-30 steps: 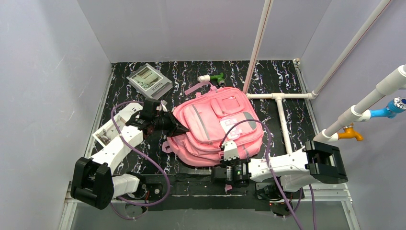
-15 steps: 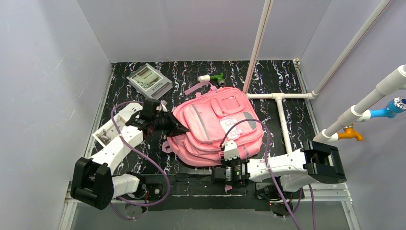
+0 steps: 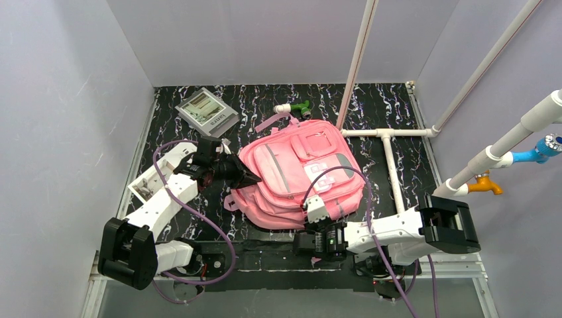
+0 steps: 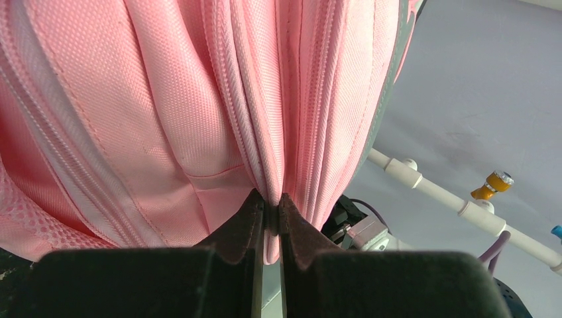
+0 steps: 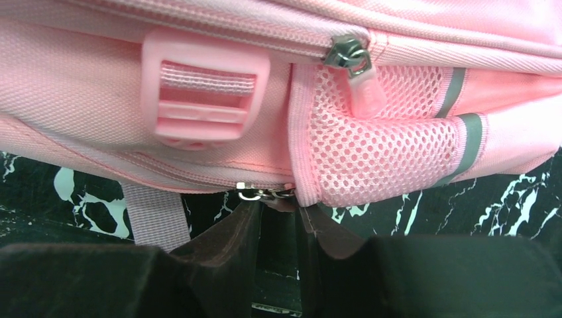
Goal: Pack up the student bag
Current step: Unzip the student bag at the center of the board.
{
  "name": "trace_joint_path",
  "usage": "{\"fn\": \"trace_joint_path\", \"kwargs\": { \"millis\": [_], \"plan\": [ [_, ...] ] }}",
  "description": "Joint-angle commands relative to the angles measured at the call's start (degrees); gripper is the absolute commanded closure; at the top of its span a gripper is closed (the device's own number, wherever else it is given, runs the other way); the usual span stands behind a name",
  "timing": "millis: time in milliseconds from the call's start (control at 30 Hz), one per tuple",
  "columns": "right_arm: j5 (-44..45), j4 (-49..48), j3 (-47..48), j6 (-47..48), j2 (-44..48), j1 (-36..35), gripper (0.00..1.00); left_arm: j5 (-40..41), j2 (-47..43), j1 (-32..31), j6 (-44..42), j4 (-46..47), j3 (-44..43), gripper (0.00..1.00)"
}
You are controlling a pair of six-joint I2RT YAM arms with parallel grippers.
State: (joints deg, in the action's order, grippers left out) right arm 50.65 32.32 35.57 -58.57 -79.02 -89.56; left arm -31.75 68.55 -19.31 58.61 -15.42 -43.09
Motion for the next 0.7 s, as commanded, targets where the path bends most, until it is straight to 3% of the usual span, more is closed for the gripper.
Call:
{"fn": "trace_joint_path", "kwargs": {
  "millis": [0, 200, 367, 500, 667],
  "plan": [
    [5.95, -5.65, -1.29, 3.43, 2.78, -0.09, 0.68, -4.2, -2.95, 0.23, 1.24, 2.85, -1.29, 1.0],
    [4.01, -12.4, -3.22, 9.11, 2.99, 0.0, 0.77, -4.27, -2.9, 0.11, 1.75, 3.2, -1.28, 1.0],
    [2.48, -14.28, -2.52, 11.68, 2.54, 0.09, 0.93, -4.2, -3.14, 0.09, 1.99, 3.2, -1.08, 1.0],
    [-0.14, -17.56, -1.98, 13.38, 3.25, 0.09, 0.99, -4.25, -2.98, -0.06, 2.36, 3.95, -0.57, 1.0],
    [-13.7, -29.55, -1.41, 24.42, 7.59, -0.7, 0.99, -4.27, -2.48, -0.03, 2.65, 5.26, 0.56, 1.0]
  ]
}}
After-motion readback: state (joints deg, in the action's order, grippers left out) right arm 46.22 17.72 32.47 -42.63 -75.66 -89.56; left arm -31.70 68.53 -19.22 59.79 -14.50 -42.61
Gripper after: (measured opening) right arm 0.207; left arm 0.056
